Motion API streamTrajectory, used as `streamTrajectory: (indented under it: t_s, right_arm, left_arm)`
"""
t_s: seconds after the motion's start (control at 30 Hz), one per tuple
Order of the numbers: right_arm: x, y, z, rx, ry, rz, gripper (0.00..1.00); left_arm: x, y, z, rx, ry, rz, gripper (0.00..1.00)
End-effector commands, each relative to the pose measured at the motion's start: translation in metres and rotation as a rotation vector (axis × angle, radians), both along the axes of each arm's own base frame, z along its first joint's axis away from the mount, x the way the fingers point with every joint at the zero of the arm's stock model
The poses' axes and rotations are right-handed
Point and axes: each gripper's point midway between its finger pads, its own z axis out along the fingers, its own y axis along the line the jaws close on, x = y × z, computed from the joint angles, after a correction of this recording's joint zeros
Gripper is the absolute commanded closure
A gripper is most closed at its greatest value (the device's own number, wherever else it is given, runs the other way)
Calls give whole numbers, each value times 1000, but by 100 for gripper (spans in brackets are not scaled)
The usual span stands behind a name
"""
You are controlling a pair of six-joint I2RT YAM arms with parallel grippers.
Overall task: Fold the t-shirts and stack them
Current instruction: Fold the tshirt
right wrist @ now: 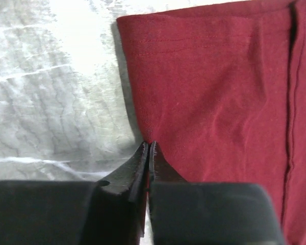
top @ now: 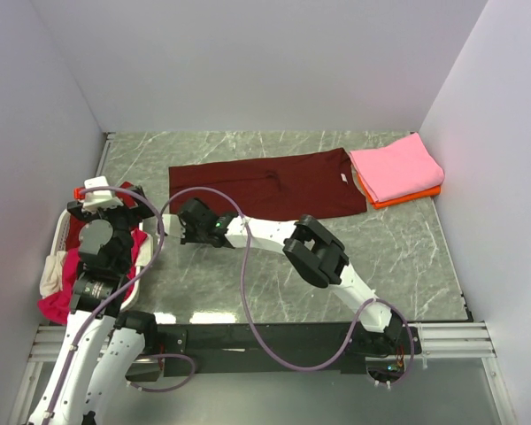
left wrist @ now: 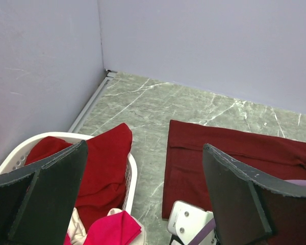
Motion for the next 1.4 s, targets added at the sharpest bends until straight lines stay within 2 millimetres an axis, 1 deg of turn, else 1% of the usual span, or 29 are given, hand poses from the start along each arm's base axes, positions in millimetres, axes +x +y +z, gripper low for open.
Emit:
streamTrajectory:
  t_s: [0.0, 0.2, 0.27, 0.3, 0.33, 0.37, 0.4, 0.43, 0.5, 0.53, 0.63, 0.73, 0.8, 0.83, 0.87, 0.9, 0.93, 1.0, 1.03, 1.07, 1.1, 1.13, 1.17, 1.2, 1.23, 1.27, 1.3, 1.33, 1.37]
  right_arm:
    - [-4, 3, -1, 6, 27, 6, 99]
    - [-22, -7, 13, 34, 56, 46, 100]
    - [-48, -11, 23, 46, 79, 123, 100]
    - [-63, -11, 44, 84, 84, 175, 100]
    - [-82, -25, 27, 38, 109, 219, 100]
    - [-96, -29, 28, 40, 116, 260, 100]
    - [-122, -26, 44, 65, 112, 326, 100]
    - [-141, -42, 27, 19, 138, 367, 100]
    - [-182, -50, 35, 17, 143, 457, 100]
    - [-200, -67, 16, -24, 176, 480, 100]
    - [-250, -81, 16, -22, 218, 560, 100]
    - [-290, -91, 24, -26, 289, 646, 100]
    - [-302, -111, 22, -84, 314, 674, 100]
    - [-302, -116, 23, -99, 312, 675, 100]
    - [-299, -128, 27, -134, 319, 650, 97]
    - [-293, -134, 33, -143, 310, 657, 61]
    - [-288, -146, 37, -162, 325, 643, 44]
    - [-258, -160, 68, -86, 313, 604, 17]
    - [-243, -170, 76, -64, 314, 565, 17]
    - [-212, -184, 97, 14, 290, 481, 17]
    - [-193, -197, 102, 47, 286, 426, 16]
    - [-177, -206, 112, 93, 273, 375, 15]
    - [-143, -231, 127, 171, 261, 237, 15]
    - [-129, -241, 134, 217, 259, 172, 15]
    - [-112, -249, 145, 275, 241, 106, 14]
    - [-96, -263, 157, 338, 233, 24, 14]
    - [-76, -284, 163, 418, 275, -90, 13]
    - [-67, -296, 168, 445, 287, -141, 13]
    - [-60, -303, 176, 476, 300, -172, 13]
  left_arm:
    - [1, -3, 11, -6, -47, -18, 0]
    - [5, -7, 7, 1, -34, -39, 1]
    - [7, -10, 6, 2, -30, -56, 1]
    - [8, -12, 4, 3, -24, -62, 0]
    - [10, -14, 4, 6, -20, -73, 0]
    - [11, -18, 2, 9, -14, -97, 1]
    - [13, -20, 1, 8, -9, -107, 1]
    - [15, -22, 1, 7, -9, -118, 1]
    - [19, -31, -2, 10, 4, -165, 1]
    - [20, -34, -4, 8, 11, -179, 1]
    - [26, -44, -7, 9, 29, -231, 0]
    - [34, -64, -11, -8, 45, -331, 0]
    - [45, -84, -21, -43, 96, -428, 1]
    - [50, -93, -14, -54, 97, -470, 1]
    - [61, -103, -29, -73, 165, -509, 0]
    - [64, -117, -31, -104, 190, -577, 1]
    - [69, -127, -22, -115, 194, -624, 0]
    - [87, -144, -49, -174, 321, -688, 1]
    - [93, -158, -38, -200, 329, -761, 1]
    - [108, -167, -66, -233, 429, -783, 2]
    - [111, -176, -78, -268, 495, -819, 3]
    - [118, -190, -69, -290, 506, -902, 5]
    - [129, -201, -104, -329, 621, -939, 10]
    - [130, -209, -118, -358, 693, -964, 11]
    - [141, -222, -107, -358, 696, -1021, 12]
    - [149, -237, -148, -369, 810, -1038, 13]
    - [157, -243, -159, -331, 844, -1051, 14]
    - [168, -253, -154, -300, 864, -1062, 14]
    - [171, -267, -191, -281, 945, -1088, 15]
